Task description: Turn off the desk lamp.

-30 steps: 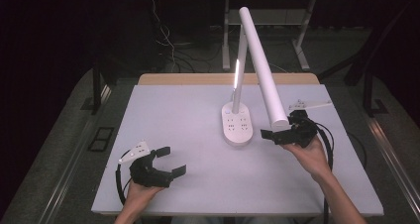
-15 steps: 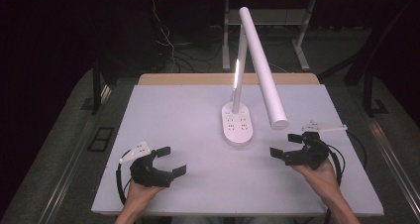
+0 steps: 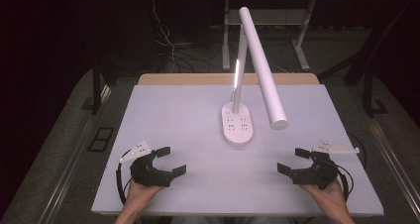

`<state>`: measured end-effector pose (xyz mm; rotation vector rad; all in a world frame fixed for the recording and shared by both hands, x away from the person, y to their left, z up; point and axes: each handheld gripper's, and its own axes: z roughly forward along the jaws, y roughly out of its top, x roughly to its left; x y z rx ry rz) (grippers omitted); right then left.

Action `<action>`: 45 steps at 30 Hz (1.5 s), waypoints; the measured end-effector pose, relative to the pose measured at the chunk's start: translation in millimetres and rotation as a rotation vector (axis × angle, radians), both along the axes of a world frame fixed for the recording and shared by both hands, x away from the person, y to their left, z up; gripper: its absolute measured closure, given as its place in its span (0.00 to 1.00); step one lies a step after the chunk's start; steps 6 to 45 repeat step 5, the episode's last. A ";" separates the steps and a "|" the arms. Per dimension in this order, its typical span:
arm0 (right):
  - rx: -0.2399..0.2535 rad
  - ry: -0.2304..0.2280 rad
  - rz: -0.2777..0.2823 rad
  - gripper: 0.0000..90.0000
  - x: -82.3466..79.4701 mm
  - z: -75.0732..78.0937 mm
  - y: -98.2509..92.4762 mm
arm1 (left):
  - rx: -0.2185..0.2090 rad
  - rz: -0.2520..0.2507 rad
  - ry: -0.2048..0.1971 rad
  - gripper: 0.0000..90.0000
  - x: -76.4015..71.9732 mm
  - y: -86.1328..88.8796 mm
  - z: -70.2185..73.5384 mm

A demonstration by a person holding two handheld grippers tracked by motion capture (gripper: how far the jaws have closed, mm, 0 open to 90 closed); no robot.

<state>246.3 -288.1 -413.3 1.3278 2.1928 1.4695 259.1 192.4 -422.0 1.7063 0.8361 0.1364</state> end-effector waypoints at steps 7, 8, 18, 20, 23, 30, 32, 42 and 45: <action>0.000 -0.015 0.000 0.01 -3.5 -2.2 -0.5 | 0.004 -0.005 0.001 0.00 1.0 -0.5 -0.2; 0.000 -0.015 0.000 0.01 -3.5 -2.2 -0.5 | 0.004 -0.005 0.001 0.00 1.0 -0.5 -0.2; 0.000 -0.015 0.000 0.01 -3.5 -2.2 -0.5 | 0.004 -0.005 0.001 0.00 1.0 -0.5 -0.2; 0.000 -0.015 0.000 0.01 -3.5 -2.2 -0.5 | 0.004 -0.005 0.001 0.00 1.0 -0.5 -0.2; 0.000 -0.015 0.000 0.01 -3.5 -2.2 -0.5 | 0.004 -0.005 0.001 0.00 1.0 -0.5 -0.2; 0.000 -0.015 0.000 0.01 -3.5 -2.2 -0.5 | 0.004 -0.005 0.001 0.00 1.0 -0.5 -0.2; 0.000 -0.015 0.000 0.01 -3.5 -2.2 -0.5 | 0.004 -0.005 0.001 0.00 1.0 -0.5 -0.2; 0.000 -0.015 0.000 0.01 -3.5 -2.2 -0.5 | 0.004 -0.005 0.001 0.00 1.0 -0.5 -0.2; 0.000 -0.015 0.000 0.01 -3.5 -2.2 -0.5 | 0.004 -0.005 0.001 0.00 1.0 -0.5 -0.2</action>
